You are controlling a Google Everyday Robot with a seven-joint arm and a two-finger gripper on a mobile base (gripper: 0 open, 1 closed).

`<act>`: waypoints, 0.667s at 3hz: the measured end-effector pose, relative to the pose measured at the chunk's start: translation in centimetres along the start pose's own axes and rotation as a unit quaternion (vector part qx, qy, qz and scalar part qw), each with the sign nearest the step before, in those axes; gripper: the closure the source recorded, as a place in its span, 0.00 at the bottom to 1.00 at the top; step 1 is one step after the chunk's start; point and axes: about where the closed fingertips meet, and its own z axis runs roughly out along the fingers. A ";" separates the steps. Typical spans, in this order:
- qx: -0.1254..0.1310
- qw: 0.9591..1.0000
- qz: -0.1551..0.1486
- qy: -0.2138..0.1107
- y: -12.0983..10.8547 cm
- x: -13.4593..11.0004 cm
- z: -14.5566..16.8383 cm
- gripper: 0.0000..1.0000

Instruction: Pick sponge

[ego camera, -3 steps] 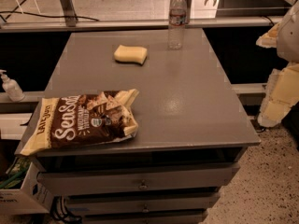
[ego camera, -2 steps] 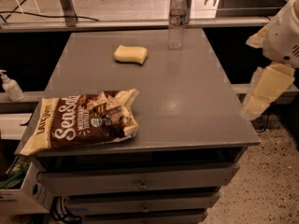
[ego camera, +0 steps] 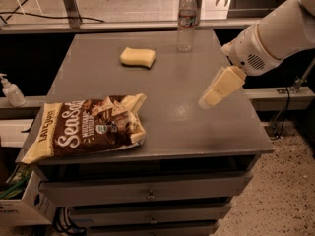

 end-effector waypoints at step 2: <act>0.008 1.000 -0.002 -0.018 -0.3 -0.7 0.7 0.00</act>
Offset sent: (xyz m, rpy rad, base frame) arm 0.0191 0.0152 -0.0035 0.0696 -0.0780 -0.0051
